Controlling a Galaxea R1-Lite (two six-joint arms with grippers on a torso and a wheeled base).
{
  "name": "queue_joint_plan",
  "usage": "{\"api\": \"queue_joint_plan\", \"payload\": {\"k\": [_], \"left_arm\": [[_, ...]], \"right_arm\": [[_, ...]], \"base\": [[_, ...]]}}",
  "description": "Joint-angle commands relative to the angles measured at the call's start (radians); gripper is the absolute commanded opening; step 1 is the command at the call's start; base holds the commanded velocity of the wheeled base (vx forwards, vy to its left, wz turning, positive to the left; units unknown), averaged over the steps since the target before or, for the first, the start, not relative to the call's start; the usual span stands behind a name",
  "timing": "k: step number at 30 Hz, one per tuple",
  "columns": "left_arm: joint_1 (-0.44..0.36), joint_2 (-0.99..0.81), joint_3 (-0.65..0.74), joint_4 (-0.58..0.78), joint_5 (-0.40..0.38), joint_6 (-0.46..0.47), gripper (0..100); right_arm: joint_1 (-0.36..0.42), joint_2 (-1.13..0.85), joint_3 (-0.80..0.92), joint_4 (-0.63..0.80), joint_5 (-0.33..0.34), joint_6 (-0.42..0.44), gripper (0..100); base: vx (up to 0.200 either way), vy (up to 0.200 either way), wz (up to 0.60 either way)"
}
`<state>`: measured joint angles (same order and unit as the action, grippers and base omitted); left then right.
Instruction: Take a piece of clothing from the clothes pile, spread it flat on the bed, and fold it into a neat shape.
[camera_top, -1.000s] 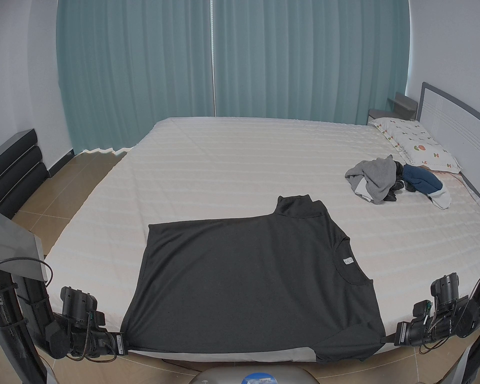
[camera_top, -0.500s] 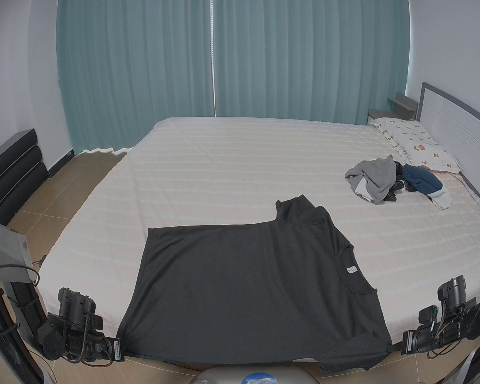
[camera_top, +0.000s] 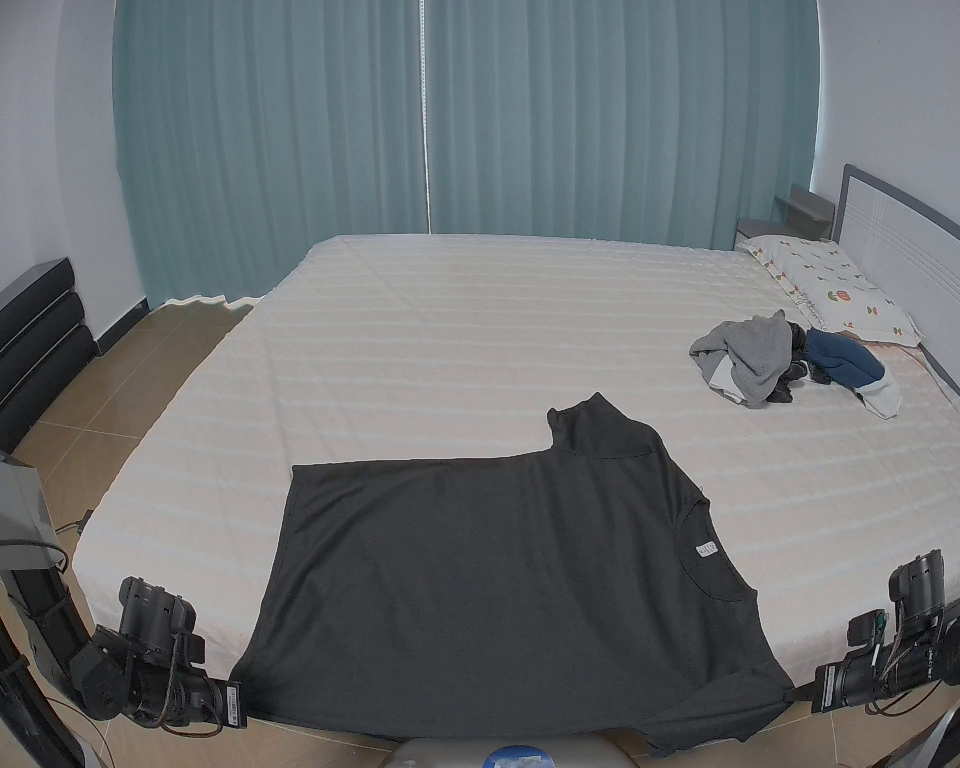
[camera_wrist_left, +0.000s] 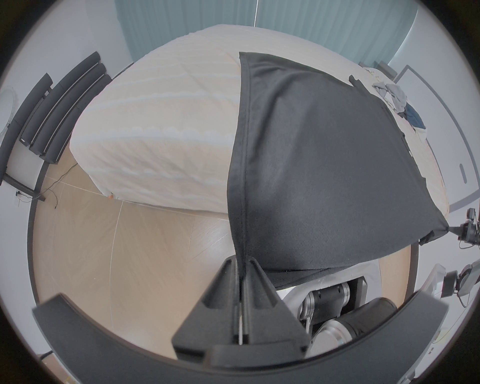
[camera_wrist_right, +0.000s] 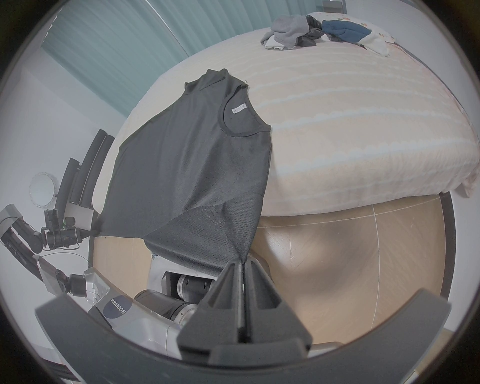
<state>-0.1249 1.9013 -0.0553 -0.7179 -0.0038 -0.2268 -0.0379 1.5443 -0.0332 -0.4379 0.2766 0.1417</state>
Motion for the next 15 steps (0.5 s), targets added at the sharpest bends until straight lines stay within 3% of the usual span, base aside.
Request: {"api": "queue_joint_plan", "payload": {"k": [1, 7, 15], "left_arm": [[0.004, -0.025, -0.069, -0.002, 0.001, -0.057, 0], [0.002, -0.024, -0.205, 0.003, 0.001, -0.19, 0], [0.007, -0.031, -0.313, 0.005, 0.016, -0.252, 0]], "right_arm": [[0.001, 0.01, -0.073, -0.001, -0.002, 0.006, 0], [0.01, 0.077, -0.232, 0.005, -0.01, 0.045, 0], [0.032, 0.139, -0.346, -0.004, -0.008, 0.11, 0]], "base": [[0.0, 0.0, 0.0], [0.0, 0.0, 0.0], [0.0, 0.0, 0.0]]}}
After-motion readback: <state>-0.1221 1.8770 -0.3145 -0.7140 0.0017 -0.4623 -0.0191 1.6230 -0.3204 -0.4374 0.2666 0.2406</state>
